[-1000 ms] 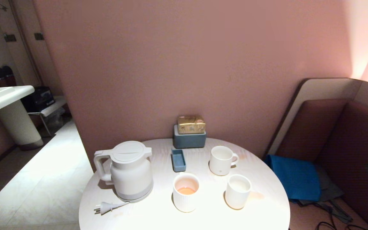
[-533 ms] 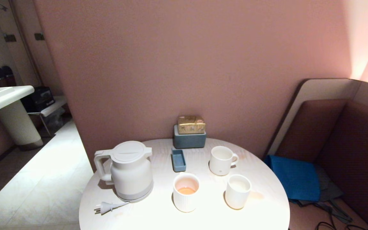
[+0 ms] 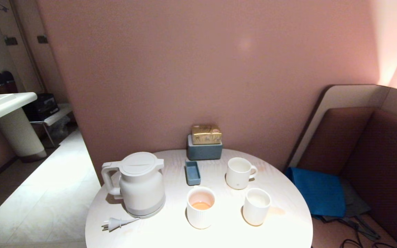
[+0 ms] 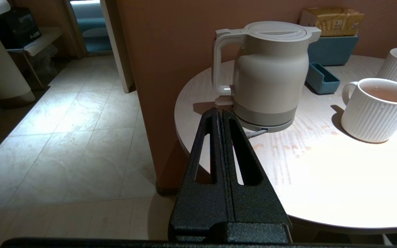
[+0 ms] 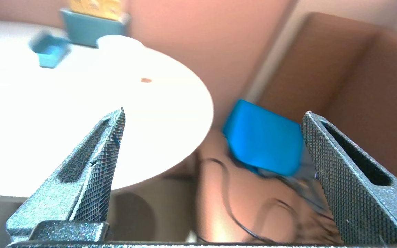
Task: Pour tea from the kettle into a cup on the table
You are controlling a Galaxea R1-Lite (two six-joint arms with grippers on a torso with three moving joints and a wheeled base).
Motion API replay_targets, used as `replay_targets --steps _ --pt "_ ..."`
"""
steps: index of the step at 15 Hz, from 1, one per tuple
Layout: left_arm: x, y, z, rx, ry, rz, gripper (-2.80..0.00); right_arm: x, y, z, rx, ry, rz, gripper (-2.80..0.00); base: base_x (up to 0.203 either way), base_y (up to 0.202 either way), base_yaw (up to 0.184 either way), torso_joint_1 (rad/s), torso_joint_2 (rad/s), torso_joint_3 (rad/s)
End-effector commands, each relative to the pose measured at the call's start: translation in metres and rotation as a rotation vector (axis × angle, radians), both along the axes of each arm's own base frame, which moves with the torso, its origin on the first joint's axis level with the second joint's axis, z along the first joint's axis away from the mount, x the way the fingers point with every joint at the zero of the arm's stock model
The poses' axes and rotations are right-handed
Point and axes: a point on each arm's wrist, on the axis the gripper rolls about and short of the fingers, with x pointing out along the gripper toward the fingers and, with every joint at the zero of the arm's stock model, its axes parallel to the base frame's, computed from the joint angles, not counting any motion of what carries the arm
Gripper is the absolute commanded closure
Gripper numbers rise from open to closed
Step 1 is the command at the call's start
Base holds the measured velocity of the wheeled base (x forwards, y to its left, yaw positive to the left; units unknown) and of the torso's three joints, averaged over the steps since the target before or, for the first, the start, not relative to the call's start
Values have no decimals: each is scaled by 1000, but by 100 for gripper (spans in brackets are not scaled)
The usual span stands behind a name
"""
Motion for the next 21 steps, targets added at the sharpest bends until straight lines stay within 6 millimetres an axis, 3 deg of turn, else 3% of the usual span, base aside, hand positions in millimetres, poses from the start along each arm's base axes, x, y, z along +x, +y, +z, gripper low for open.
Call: replay_targets --steps 1,2,3,21 --pt "0 0 0 2 0 0 0 2 0 -9 23 4 11 -280 0 0 0 0 0 0" --pt "0 0 0 2 0 0 0 2 0 -9 23 4 11 -280 0 0 0 0 0 0" --pt "0 0 0 1 0 0 0 2 0 -9 24 4 11 0 0 0 0 0 0 0" --pt "0 0 0 1 0 0 0 2 -1 -9 125 1 -26 0 0 0 0 0 0 0"
